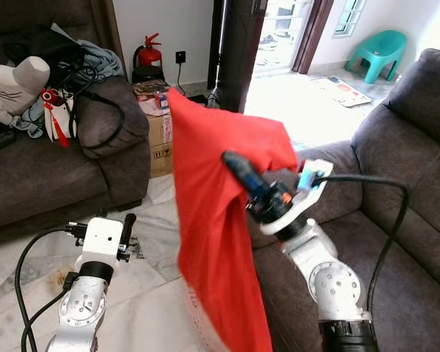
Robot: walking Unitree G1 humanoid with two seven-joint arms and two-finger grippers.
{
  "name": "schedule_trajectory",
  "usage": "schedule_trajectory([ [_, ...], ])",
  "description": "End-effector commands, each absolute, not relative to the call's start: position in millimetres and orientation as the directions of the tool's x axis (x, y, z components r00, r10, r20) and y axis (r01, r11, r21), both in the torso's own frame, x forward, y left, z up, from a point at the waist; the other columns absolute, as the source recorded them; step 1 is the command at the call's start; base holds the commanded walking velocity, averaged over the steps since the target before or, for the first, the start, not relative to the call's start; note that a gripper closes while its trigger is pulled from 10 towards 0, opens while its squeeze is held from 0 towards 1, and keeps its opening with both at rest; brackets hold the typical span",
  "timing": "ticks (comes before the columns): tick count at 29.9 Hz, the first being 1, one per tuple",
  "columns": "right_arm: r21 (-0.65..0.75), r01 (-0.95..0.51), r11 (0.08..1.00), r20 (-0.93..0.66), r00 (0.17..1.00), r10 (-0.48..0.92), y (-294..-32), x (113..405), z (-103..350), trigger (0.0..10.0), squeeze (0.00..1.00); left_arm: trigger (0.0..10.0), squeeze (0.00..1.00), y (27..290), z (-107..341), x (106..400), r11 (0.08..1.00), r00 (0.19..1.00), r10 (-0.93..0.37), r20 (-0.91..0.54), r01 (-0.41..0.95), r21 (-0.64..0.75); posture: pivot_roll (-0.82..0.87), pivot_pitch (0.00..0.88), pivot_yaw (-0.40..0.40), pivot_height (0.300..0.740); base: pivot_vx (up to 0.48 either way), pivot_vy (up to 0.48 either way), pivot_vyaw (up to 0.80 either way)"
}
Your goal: Move the pillow to the sofa from floor
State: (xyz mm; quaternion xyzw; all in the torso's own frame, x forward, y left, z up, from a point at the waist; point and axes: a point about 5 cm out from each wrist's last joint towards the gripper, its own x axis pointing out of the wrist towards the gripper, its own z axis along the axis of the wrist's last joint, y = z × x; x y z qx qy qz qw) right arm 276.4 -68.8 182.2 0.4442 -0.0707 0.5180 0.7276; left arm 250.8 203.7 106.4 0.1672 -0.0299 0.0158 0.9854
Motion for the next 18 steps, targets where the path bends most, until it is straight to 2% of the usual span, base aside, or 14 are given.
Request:
schedule_trajectory([
  [1, 0.363, -0.927, -0.093, 0.745, 0.229, 0.627, -62, 261, 232, 10.0, 0.00, 10.0, 0.00, 202, 108, 250, 0.944, 0.998, 0.016, 0.061, -0.035, 0.327, 0.25, 0.000, -0.137, 0.740, 0.000, 0.000, 0.00],
  [3, 0.349, -0.927, -0.138, 0.768, 0.198, 0.609, -56, 257, 239, 10.0, 0.00, 10.0, 0.00, 202, 108, 251, 0.945, 0.998, 0.019, 0.064, -0.039, 0.325, 0.26, 0.000, -0.136, 0.740, 0.000, 0.000, 0.00],
  [5, 0.335, -0.931, -0.144, 0.767, 0.180, 0.615, -52, 255, 241, 10.0, 0.00, 10.0, 0.00, 201, 109, 252, 0.945, 0.998, 0.019, 0.067, -0.040, 0.325, 0.26, 0.000, -0.138, 0.740, 0.000, 0.000, 0.00],
  [8, 0.364, -0.931, -0.018, 0.694, 0.258, 0.672, -60, 267, 223, 10.0, 0.00, 10.0, 0.00, 198, 111, 254, 0.947, 0.997, 0.014, 0.072, -0.036, 0.320, 0.25, 0.000, -0.137, 0.740, 0.000, 0.000, 0.00],
  [15, 0.364, -0.931, -0.018, 0.694, 0.258, 0.672, -60, 267, 223, 10.0, 0.00, 10.0, 0.00, 198, 111, 254, 0.947, 0.997, 0.014, 0.072, -0.036, 0.320, 0.25, 0.000, -0.137, 0.740, 0.000, 0.000, 0.00],
  [16, 0.394, -0.919, 0.029, 0.673, 0.310, 0.672, -69, 274, 215, 10.0, 0.00, 10.0, 0.00, 197, 111, 254, 0.948, 0.997, 0.013, 0.073, -0.035, 0.315, 0.25, 0.000, -0.137, 0.740, 0.000, 0.000, 0.00],
  [17, 0.612, -0.751, 0.248, 0.462, 0.594, 0.658, -112, 294, 150, 10.0, 0.00, 10.0, 0.00, 187, 111, 256, 0.958, 0.997, -0.012, 0.073, -0.009, 0.288, 0.22, 0.000, -0.135, 0.740, 0.000, 0.000, 0.00],
  [18, 0.663, -0.683, 0.306, 0.388, 0.663, 0.640, -125, 295, 129, 10.0, 0.00, 10.0, 0.00, 185, 111, 256, 0.960, 0.997, -0.020, 0.074, -0.001, 0.280, 0.22, 0.000, -0.133, 0.740, 0.000, 0.000, 0.00],
])
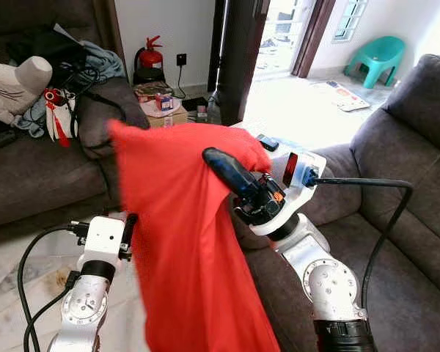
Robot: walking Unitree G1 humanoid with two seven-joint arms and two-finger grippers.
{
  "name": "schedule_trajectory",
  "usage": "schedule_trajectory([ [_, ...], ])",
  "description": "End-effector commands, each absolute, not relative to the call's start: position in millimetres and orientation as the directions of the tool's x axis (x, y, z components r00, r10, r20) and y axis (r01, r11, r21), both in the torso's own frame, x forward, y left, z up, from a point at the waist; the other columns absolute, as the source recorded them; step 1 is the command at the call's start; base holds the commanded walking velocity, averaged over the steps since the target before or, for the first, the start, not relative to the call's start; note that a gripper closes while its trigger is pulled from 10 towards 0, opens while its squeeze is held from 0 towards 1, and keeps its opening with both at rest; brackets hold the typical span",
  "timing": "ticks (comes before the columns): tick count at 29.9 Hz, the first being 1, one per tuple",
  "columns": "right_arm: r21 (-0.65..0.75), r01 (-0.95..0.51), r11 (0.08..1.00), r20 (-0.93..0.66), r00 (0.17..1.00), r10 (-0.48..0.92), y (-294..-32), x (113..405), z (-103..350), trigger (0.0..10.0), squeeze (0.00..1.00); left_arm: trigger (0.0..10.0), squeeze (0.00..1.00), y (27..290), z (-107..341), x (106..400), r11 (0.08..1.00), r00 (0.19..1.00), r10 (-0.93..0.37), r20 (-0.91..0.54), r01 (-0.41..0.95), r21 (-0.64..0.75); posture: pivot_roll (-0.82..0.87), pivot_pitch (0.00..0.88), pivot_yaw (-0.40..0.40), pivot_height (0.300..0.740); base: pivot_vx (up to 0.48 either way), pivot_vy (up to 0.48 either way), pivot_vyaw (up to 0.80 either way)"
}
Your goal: Move the pillow to the sofa from floor
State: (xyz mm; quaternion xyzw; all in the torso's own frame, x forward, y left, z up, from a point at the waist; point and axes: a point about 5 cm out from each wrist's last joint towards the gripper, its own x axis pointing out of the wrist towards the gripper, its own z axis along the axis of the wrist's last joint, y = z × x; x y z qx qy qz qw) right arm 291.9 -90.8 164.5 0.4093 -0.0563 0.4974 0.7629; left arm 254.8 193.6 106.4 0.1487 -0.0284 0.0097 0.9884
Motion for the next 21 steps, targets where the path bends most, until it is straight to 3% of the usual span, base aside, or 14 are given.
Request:
schedule_trajectory([
  [1, 0.690, -0.640, 0.338, 0.340, 0.699, 0.630, -130, 294, 117, 10.0, 0.00, 10.0, 0.00, 184, 111, 257, 0.961, 0.997, -0.025, 0.073, 0.004, 0.276, 0.22, 0.000, -0.132, 0.740, 0.000, 0.000, 0.00],
  [8, 0.747, -0.534, 0.396, 0.247, 0.777, 0.579, -129, 293, 90, 10.0, 0.00, 10.0, 0.00, 185, 114, 259, 0.961, 0.996, -0.031, 0.078, 0.008, 0.277, 0.23, 0.000, -0.123, 0.740, 0.000, 0.000, 0.00],
  [10, 0.748, -0.444, 0.493, 0.142, 0.833, 0.535, -133, 298, 71, 10.0, 0.00, 10.0, 0.00, 185, 115, 260, 0.964, 0.996, -0.027, 0.086, 0.003, 0.264, 0.23, 0.000, -0.124, 0.740, 0.000, 0.000, 0.00],
  [17, 0.733, -0.409, 0.543, 0.090, 0.850, 0.518, -140, 300, 63, 10.0, 0.00, 10.0, 0.00, 185, 114, 259, 0.965, 0.996, -0.024, 0.081, 0.002, 0.262, 0.23, 0.000, -0.128, 0.740, 0.000, 0.000, 0.00],
  [21, 0.684, -0.353, 0.638, -0.011, 0.870, 0.493, -145, 302, 49, 10.0, 0.00, 10.0, 0.00, 184, 114, 259, 0.966, 0.996, -0.021, 0.082, -0.001, 0.258, 0.23, 0.000, -0.130, 0.740, 0.000, 0.000, 0.00],
])
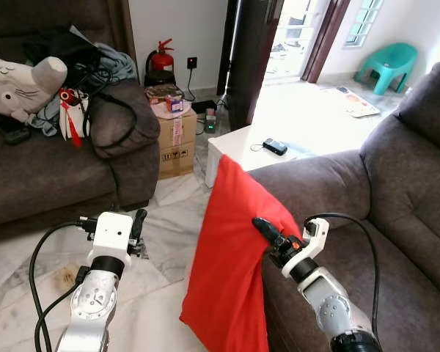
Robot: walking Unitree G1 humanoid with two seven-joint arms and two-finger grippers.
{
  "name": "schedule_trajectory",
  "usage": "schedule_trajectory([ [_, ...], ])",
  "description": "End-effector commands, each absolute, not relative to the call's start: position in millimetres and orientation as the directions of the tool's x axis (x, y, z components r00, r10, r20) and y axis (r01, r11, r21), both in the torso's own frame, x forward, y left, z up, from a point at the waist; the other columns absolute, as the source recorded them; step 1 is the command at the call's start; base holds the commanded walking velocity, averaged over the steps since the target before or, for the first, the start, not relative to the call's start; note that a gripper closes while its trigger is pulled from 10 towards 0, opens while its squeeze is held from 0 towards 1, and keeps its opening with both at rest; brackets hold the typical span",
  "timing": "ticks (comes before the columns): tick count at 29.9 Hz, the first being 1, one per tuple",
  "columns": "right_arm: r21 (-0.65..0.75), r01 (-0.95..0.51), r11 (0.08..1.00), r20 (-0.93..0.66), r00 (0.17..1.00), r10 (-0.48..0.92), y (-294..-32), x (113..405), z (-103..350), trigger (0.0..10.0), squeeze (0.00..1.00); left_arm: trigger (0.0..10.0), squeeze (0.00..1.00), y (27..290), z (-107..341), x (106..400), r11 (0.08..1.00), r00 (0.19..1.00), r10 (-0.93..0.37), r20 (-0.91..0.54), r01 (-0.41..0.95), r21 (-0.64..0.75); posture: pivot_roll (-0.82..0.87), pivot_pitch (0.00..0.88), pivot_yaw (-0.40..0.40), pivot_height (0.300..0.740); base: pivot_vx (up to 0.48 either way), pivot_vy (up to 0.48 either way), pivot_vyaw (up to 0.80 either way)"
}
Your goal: Move the pillow to the sofa from floor
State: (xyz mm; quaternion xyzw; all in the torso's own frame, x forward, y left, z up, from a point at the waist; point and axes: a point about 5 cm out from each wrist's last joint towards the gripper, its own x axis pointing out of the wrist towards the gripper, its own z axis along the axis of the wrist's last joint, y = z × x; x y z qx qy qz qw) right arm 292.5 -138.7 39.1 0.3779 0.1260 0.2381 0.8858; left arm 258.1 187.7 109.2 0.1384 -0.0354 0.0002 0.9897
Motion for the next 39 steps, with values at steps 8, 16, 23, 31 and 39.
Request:
schedule_trajectory([
  [8, 0.531, -0.428, 0.731, -0.154, 0.800, 0.580, -150, 290, 29, 10.0, 0.00, 10.0, 0.00, 196, 113, 252, 0.969, 0.998, 0.010, 0.066, -0.026, 0.246, 0.24, 0.000, -0.135, 0.740, 0.000, 0.000, 0.00],
  [16, 0.563, -0.579, 0.589, -0.075, 0.674, 0.735, -147, 277, 32, 10.0, 0.00, 10.0, 0.00, 198, 116, 249, 0.983, 0.999, -0.006, 0.045, -0.002, 0.184, 0.24, 0.000, -0.137, 0.740, 0.000, 0.000, 0.00],
  [23, 0.522, -0.685, 0.508, -0.115, 0.534, 0.838, -148, 265, 28, 10.0, 0.00, 10.0, 0.00, 201, 114, 243, 0.984, 0.999, -0.039, 0.004, 0.038, 0.176, 0.24, 0.000, -0.136, 0.740, 0.000, 0.000, 0.00],
  [31, 0.472, -0.733, 0.490, -0.251, 0.421, 0.872, -152, 251, 15, 10.0, 0.00, 10.0, 0.00, 193, 116, 240, 0.980, 0.990, -0.138, -0.041, 0.142, 0.139, 0.24, 0.000, -0.137, 0.740, 0.000, 0.000, 0.00],
  [39, 0.383, -0.764, 0.519, -0.465, 0.326, 0.823, -166, 239, -2, 10.0, 0.00, 10.0, 0.00, 189, 112, 236, 0.967, 0.976, -0.200, -0.088, 0.211, 0.142, 0.23, 0.000, -0.135, 0.740, 0.000, 0.000, 0.00],
])
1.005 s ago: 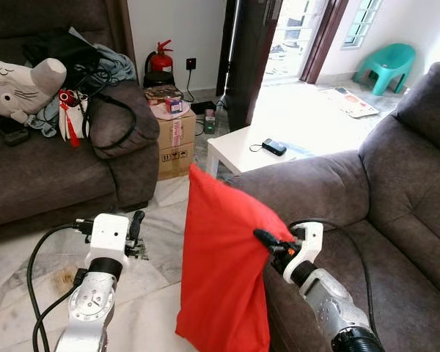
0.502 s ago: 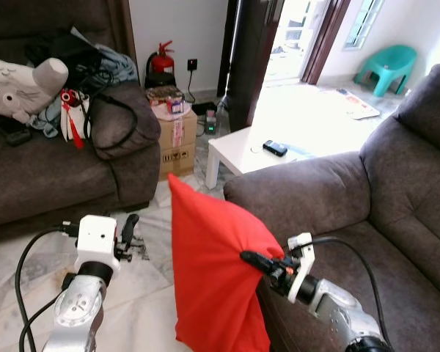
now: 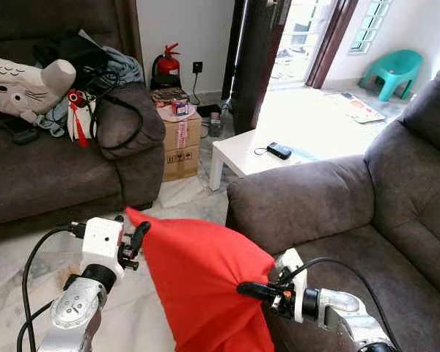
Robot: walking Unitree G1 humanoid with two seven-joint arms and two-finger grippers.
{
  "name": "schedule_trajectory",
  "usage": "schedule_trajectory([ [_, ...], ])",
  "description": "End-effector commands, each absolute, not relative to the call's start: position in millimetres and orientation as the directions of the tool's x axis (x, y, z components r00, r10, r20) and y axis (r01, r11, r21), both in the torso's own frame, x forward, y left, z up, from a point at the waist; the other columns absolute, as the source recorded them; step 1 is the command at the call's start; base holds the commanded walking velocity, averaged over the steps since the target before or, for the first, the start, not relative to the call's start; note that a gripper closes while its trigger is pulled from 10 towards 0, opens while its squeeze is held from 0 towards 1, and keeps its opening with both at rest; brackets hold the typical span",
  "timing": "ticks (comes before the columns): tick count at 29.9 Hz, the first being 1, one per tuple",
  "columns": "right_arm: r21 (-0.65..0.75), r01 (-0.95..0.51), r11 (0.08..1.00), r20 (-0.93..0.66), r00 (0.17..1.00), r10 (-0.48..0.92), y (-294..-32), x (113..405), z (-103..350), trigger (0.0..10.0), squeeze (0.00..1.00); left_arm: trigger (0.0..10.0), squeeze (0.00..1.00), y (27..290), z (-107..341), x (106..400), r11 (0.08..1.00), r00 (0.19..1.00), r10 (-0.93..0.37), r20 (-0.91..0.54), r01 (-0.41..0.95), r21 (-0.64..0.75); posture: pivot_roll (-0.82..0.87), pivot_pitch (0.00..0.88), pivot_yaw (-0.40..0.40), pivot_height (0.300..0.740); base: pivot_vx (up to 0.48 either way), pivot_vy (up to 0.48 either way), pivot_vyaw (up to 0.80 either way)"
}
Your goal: Move the pillow to the sofa from floor
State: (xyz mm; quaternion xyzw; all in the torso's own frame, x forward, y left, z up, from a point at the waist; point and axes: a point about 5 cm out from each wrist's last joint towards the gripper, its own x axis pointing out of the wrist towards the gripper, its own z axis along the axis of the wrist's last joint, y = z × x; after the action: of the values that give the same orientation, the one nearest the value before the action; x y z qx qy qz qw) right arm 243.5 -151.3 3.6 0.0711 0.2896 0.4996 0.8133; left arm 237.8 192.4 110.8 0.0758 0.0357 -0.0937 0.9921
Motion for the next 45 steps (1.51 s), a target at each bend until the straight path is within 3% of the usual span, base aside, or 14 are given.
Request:
schedule_trajectory([
  [1, 0.369, -0.774, 0.516, -0.496, 0.306, 0.813, -169, 236, -4, 10.0, 0.00, 10.0, 0.00, 189, 112, 236, 0.967, 0.975, -0.201, -0.091, 0.212, 0.138, 0.23, 0.000, -0.136, 0.740, 0.000, 0.000, 0.00],
  [14, 0.203, -0.834, 0.513, -0.731, 0.219, 0.646, -185, 227, -22, 10.0, 0.00, 10.0, 0.00, 184, 107, 233, 0.966, 0.965, -0.229, -0.125, 0.241, 0.092, 0.23, 0.000, -0.140, 0.740, 0.000, 0.000, 0.00],
  [18, 0.200, -0.825, 0.529, -0.725, 0.239, 0.647, -182, 229, -24, 10.0, 0.00, 10.0, 0.00, 186, 96, 216, 0.932, 0.914, -0.331, -0.234, 0.355, 0.070, 0.24, 0.000, -0.139, 0.740, 0.000, 0.000, 0.00],
  [29, 0.196, -0.833, 0.518, -0.710, 0.243, 0.661, -174, 230, -25, 10.0, 0.00, 10.0, 0.00, 233, 71, 171, 0.828, 0.778, -0.316, -0.542, 0.506, 0.244, 0.24, 0.000, -0.134, 0.740, 0.000, 0.000, 0.00],
  [35, 0.200, -0.833, 0.516, -0.702, 0.246, 0.669, -173, 232, -24, 10.0, 0.00, 10.0, 0.00, 274, 72, 170, 0.858, 0.796, -0.142, -0.589, 0.395, 0.327, 0.25, 0.000, -0.139, 0.740, 0.000, 0.000, 0.00],
  [36, 0.201, -0.832, 0.517, -0.701, 0.246, 0.669, -173, 232, -24, 10.0, 0.00, 10.0, 0.47, 278, 72, 167, 0.834, 0.781, -0.146, -0.608, 0.427, 0.348, 0.25, 0.000, -0.140, 0.740, 0.000, 0.000, 0.00],
  [37, 0.201, -0.832, 0.517, -0.701, 0.246, 0.670, -173, 232, -24, 10.0, 0.00, 10.0, 0.47, 281, 73, 165, 0.814, 0.770, -0.148, -0.621, 0.451, 0.366, 0.25, 0.000, -0.140, 0.740, 0.000, 0.000, 0.00],
  [39, 0.205, -0.845, 0.495, -0.691, 0.233, 0.684, -175, 231, -22, 10.0, 0.00, 10.0, 0.35, 287, 71, 160, 0.702, 0.716, -0.140, -0.684, 0.559, 0.442, 0.25, 0.000, -0.141, 0.740, 0.000, 0.000, 0.00],
  [40, 0.215, -0.850, 0.481, -0.685, 0.219, 0.694, -175, 230, -22, 10.0, 0.00, 10.0, 0.14, 288, 69, 158, 0.680, 0.696, -0.150, -0.702, 0.588, 0.438, 0.25, 0.000, -0.140, 0.740, 0.000, 0.000, 0.00],
  [41, 0.222, -0.853, 0.471, -0.682, 0.210, 0.701, -175, 230, -21, 10.0, 0.00, 10.0, 0.14, 288, 68, 157, 0.671, 0.685, -0.158, -0.711, 0.603, 0.431, 0.25, 0.000, -0.139, 0.740, 0.000, 0.000, 0.00],
  [42, 0.237, -0.876, 0.420, -0.672, 0.165, 0.722, -173, 226, -20, 10.0, 0.00, 10.0, 0.00, 287, 68, 157, 0.687, 0.688, -0.165, -0.707, 0.594, 0.419, 0.24, 0.000, -0.139, 0.740, 0.000, 0.000, 0.00],
  [45, 0.245, -0.907, 0.343, -0.694, 0.083, 0.715, -176, 218, -21, 10.0, 0.00, 10.0, 0.00, 284, 68, 164, 0.705, 0.713, -0.171, -0.680, 0.571, 0.421, 0.24, 0.000, -0.142, 0.740, 0.000, 0.000, 0.00],
])
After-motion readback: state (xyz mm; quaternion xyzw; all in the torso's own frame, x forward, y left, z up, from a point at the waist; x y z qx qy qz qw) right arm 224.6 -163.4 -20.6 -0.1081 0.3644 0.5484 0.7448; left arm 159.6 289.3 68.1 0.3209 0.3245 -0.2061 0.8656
